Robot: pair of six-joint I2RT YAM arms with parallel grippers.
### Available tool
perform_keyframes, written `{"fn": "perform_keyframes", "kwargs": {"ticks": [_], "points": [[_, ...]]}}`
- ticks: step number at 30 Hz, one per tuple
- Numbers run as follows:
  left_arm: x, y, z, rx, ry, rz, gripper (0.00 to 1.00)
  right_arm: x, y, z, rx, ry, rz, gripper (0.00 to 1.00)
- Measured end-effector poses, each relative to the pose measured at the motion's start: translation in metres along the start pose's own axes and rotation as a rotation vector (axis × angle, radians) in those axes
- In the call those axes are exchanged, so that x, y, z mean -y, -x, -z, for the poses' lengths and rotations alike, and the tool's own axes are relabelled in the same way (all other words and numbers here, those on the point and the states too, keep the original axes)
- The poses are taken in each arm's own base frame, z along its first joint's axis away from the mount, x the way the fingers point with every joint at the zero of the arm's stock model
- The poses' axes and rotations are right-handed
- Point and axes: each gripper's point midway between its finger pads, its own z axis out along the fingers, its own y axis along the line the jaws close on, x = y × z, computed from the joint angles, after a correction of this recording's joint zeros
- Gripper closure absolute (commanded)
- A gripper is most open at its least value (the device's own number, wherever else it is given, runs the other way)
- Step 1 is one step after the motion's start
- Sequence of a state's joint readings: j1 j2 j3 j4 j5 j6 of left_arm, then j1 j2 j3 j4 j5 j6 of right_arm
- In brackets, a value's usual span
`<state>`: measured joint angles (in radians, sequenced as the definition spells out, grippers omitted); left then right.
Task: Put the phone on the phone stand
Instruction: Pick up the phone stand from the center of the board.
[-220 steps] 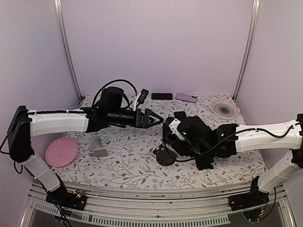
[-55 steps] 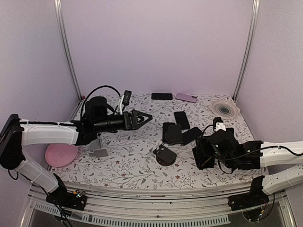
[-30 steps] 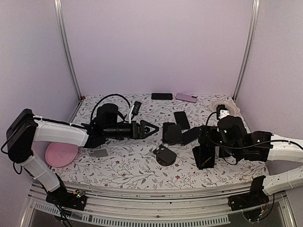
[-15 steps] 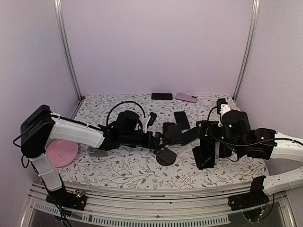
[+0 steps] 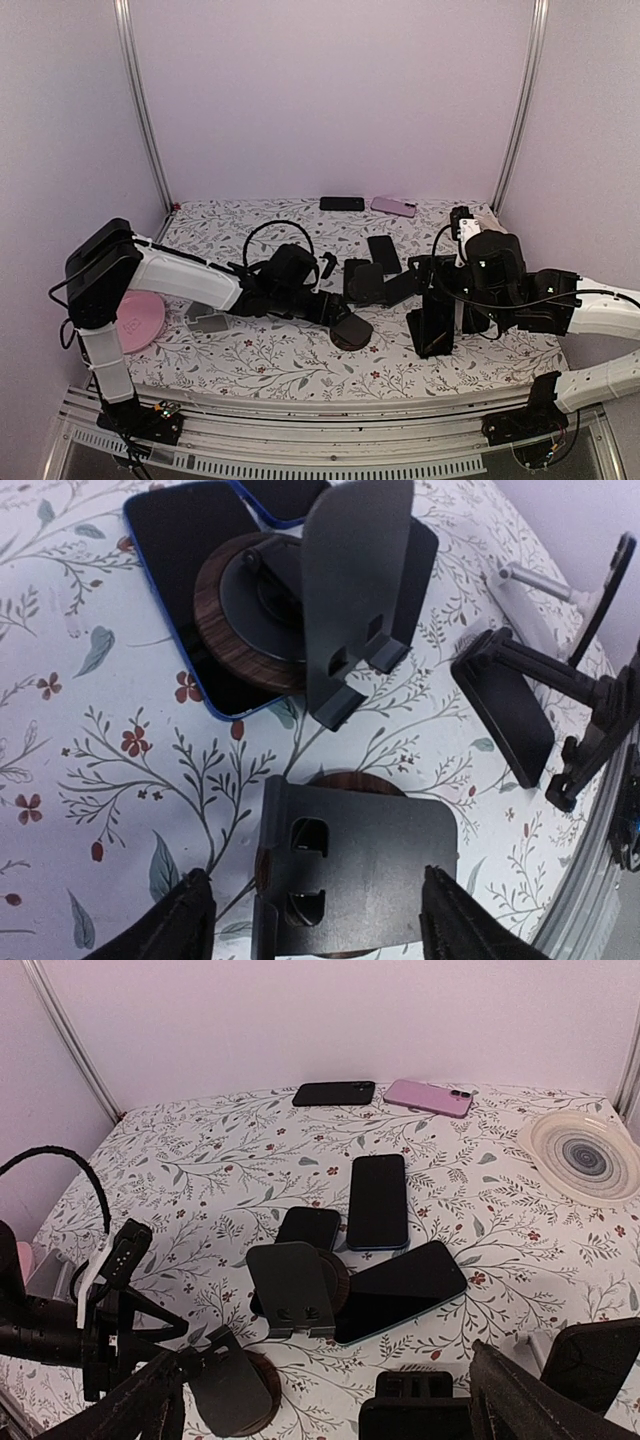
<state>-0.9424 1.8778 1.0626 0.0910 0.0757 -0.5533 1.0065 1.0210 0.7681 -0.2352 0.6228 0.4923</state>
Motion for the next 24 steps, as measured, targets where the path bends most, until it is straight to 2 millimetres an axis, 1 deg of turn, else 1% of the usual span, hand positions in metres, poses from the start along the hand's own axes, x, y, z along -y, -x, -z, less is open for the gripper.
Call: {"fn": "perform_keyframes", "kwargs": {"ticks": [5, 9, 13, 18, 20, 24], "points": [[-0.008, 0.001, -0.010, -0.020, 0.051, -0.039, 0.47, -0.004, 0.001, -0.002, -0.002, 0.009, 0.007, 0.01], [-0.010, 0.002, -0.020, -0.035, 0.068, -0.069, 0.53, -0.005, 0.001, -0.002, -0.003, 0.014, 0.007, 0.01], [-0.020, -0.005, -0.031, -0.061, 0.089, -0.079, 0.63, -0.006, 0.001, -0.002, -0.005, 0.020, 0.006, 0.01], [-0.023, 0.002, -0.035, -0.056, 0.089, -0.081, 0.75, -0.008, 0.000, -0.002, -0.010, 0.029, 0.006, 0.01], [-0.025, 0.001, -0.036, -0.061, 0.089, -0.083, 0.82, -0.008, 0.000, -0.002, -0.010, 0.030, 0.006, 0.01], [-0.023, 0.001, -0.036, -0.067, 0.073, -0.088, 0.97, -0.008, 0.000, -0.002, -0.011, 0.031, 0.006, 0.01]]}}
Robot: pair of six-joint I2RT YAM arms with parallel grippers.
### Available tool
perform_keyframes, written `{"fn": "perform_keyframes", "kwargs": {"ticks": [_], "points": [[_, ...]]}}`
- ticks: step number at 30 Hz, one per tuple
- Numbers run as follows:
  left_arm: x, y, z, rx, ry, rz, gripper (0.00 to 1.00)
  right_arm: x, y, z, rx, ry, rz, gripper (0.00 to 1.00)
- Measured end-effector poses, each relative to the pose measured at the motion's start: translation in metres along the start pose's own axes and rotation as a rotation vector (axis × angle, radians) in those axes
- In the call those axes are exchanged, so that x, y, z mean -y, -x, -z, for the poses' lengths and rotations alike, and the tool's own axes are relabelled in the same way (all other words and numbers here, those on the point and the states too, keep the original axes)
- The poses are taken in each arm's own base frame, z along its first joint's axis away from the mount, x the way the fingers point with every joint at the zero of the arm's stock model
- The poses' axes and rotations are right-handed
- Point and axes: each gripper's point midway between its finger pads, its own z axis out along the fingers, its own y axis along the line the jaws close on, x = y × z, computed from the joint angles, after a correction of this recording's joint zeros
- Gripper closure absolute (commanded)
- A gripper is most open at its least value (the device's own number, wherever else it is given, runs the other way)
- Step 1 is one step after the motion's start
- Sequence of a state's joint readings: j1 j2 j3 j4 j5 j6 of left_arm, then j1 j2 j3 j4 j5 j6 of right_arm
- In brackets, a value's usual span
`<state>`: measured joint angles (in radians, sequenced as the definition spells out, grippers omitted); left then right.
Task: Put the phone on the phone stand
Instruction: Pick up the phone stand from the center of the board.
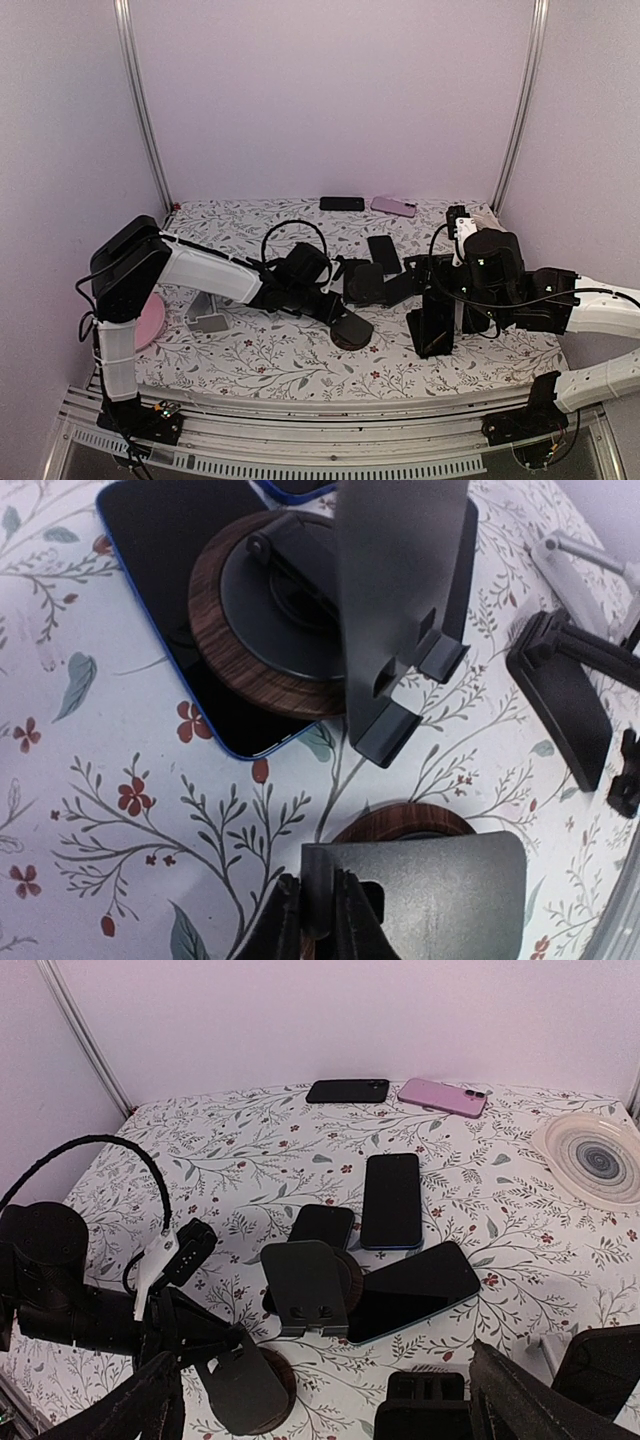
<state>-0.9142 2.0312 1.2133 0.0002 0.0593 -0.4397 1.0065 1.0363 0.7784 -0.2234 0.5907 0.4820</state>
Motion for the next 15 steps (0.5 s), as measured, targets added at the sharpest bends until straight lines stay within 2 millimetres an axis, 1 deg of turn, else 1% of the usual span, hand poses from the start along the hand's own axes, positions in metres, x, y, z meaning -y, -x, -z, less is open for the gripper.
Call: {"fn": "perform_keyframes", "kwargs": {"ticks": [1, 10, 15], "points": [[0.001, 0.000, 0.000, -0.002, -0.005, -0.001, 1.00, 0.000, 0.000, 0.000, 0.000, 0.000, 0.000, 0.01], [0.001, 0.000, 0.001, 0.006, -0.014, 0.002, 1.00, -0.004, -0.005, -0.004, -0.018, 0.011, 0.007, 0.01], [-0.002, -0.009, 0.012, 0.008, -0.033, 0.025, 1.00, -0.006, -0.008, -0.006, -0.027, 0.018, 0.010, 0.01]]}}
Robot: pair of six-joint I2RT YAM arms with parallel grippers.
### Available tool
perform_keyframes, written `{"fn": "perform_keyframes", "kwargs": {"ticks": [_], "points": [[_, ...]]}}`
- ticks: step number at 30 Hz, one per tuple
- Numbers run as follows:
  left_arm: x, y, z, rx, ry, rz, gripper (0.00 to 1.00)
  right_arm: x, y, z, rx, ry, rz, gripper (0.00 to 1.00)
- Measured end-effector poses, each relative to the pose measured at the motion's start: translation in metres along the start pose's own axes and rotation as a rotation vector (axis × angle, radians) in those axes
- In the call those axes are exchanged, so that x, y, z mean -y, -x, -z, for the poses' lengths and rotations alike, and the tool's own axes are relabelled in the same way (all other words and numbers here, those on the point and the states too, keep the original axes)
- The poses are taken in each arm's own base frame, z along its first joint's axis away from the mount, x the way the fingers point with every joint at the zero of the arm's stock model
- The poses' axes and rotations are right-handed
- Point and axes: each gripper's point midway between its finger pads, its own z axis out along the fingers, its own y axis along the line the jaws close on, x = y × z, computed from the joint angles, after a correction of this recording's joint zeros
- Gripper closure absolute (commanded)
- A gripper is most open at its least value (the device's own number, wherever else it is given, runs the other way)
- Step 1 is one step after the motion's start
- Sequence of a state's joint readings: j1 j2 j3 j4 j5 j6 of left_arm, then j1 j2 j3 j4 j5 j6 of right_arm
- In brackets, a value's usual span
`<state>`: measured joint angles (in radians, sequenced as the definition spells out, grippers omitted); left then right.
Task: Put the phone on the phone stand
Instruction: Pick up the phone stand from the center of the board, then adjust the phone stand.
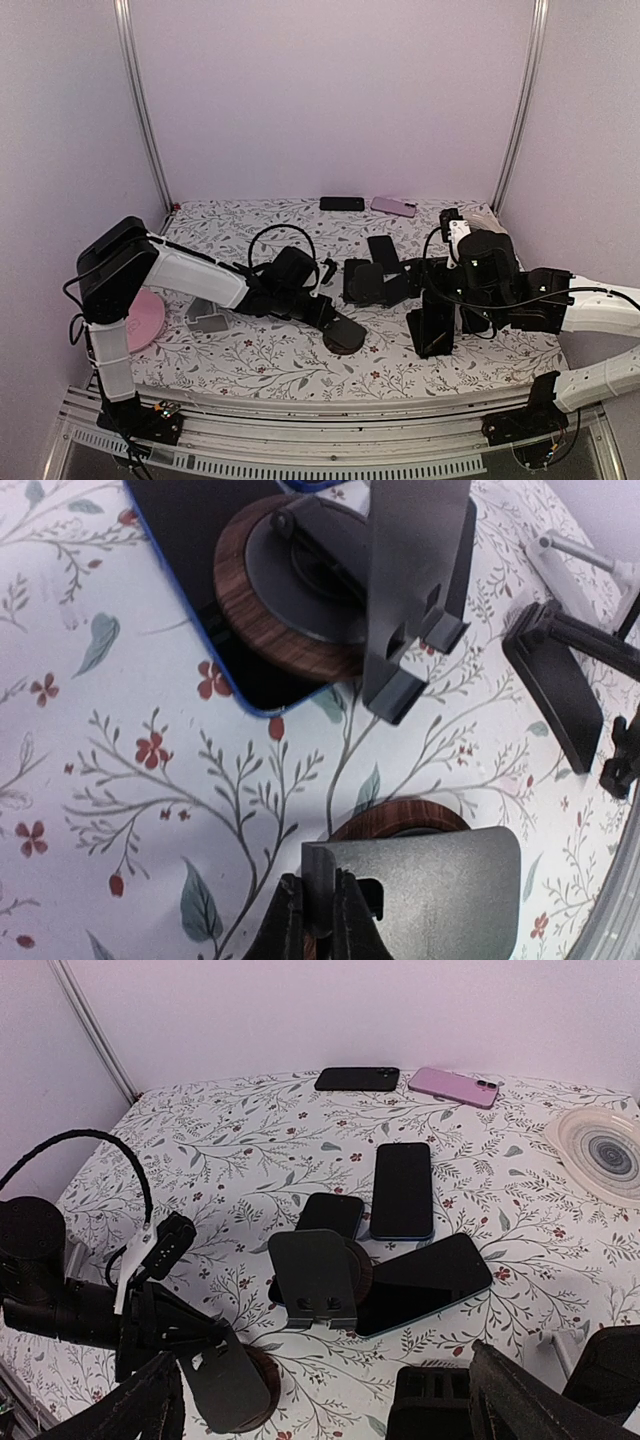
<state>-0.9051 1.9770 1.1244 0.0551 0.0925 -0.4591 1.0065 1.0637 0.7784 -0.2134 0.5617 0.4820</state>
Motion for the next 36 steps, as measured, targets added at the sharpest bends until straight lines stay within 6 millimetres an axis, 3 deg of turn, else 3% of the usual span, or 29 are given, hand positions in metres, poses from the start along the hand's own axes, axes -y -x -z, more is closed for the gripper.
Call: {"fn": "perform_keyframes", "kwargs": {"ticks": [3, 11, 17, 21, 30, 36], "points": [[-0.006, -0.013, 0.013, -0.014, -0.022, 0.034, 1.00, -0.002, -0.001, -0.001, -0.005, 0.009, 0.000, 0.01], [-0.009, -0.014, 0.037, 0.033, -0.096, 0.117, 1.00, -0.009, -0.008, -0.005, -0.031, 0.035, 0.011, 0.01], [-0.010, 0.003, 0.066, 0.126, -0.213, 0.216, 1.00, -0.029, -0.008, -0.011, -0.063, 0.112, 0.010, 0.00], [-0.010, 0.016, 0.082, 0.184, -0.286, 0.272, 1.00, -0.048, -0.010, -0.016, -0.085, 0.184, -0.001, 0.06], [0.003, 0.036, 0.118, 0.279, -0.452, 0.365, 1.00, -0.084, -0.037, -0.032, -0.192, 0.327, -0.047, 0.16], [0.013, 0.055, 0.143, 0.350, -0.527, 0.377, 1.00, -0.102, -0.035, -0.032, -0.209, 0.417, -0.114, 0.20]]}}
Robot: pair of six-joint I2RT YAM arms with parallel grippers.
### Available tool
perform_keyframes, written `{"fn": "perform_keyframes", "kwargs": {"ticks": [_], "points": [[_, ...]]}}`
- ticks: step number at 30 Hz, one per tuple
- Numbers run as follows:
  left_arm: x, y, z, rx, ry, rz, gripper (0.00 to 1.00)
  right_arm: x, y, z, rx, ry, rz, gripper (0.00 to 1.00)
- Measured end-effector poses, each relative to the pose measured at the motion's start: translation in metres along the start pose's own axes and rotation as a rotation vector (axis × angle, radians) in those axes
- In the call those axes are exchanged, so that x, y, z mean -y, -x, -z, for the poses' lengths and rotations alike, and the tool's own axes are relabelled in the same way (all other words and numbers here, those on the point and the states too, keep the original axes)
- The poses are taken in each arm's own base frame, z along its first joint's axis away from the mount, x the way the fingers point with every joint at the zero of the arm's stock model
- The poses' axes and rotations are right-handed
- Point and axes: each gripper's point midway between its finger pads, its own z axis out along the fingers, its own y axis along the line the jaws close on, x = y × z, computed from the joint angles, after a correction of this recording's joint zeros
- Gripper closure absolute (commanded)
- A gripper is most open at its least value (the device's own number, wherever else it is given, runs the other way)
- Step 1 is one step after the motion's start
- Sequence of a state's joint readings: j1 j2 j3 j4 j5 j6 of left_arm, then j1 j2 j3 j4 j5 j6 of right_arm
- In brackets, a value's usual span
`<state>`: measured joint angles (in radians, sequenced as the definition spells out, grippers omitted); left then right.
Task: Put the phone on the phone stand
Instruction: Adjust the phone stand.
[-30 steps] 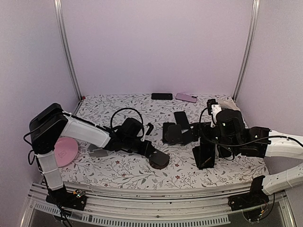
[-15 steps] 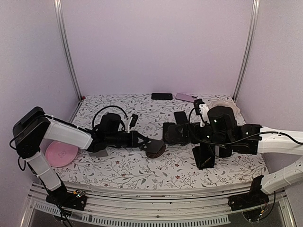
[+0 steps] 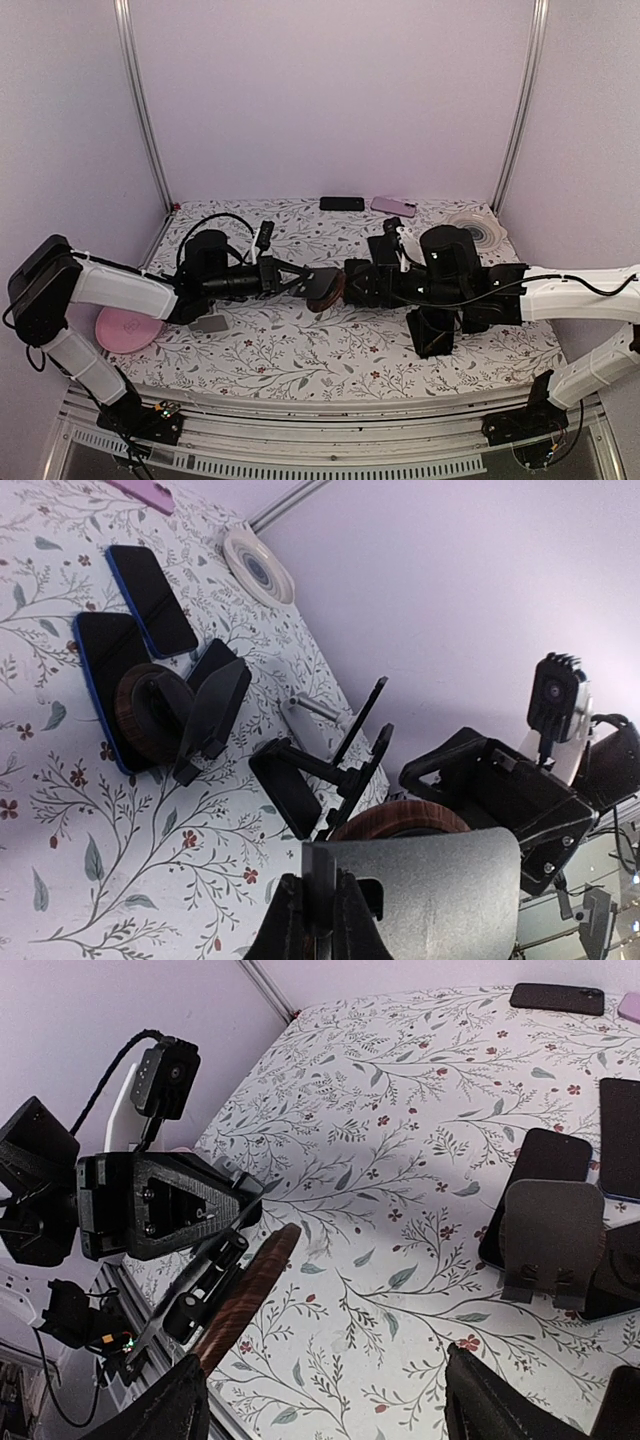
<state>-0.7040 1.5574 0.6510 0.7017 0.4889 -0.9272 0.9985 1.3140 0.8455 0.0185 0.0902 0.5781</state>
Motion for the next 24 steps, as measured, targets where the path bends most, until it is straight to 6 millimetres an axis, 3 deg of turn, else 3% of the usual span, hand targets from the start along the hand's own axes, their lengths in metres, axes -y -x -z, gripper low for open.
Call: {"fn": "perform_keyframes", "kwargs": {"ticks": [10, 15, 24], "points": [[0.013, 0.011, 0.004, 0.037, -0.042, -0.002, 1.00, -0.024, 0.001, -0.012, -0.027, 0.140, -0.068, 0.22], [0.017, 0.013, 0.004, 0.045, -0.058, 0.004, 1.00, -0.034, -0.001, -0.017, -0.045, 0.197, -0.095, 0.38], [0.029, 0.017, 0.008, 0.092, -0.172, 0.084, 1.00, -0.056, 0.020, -0.009, -0.017, 0.364, -0.163, 0.70]]}}
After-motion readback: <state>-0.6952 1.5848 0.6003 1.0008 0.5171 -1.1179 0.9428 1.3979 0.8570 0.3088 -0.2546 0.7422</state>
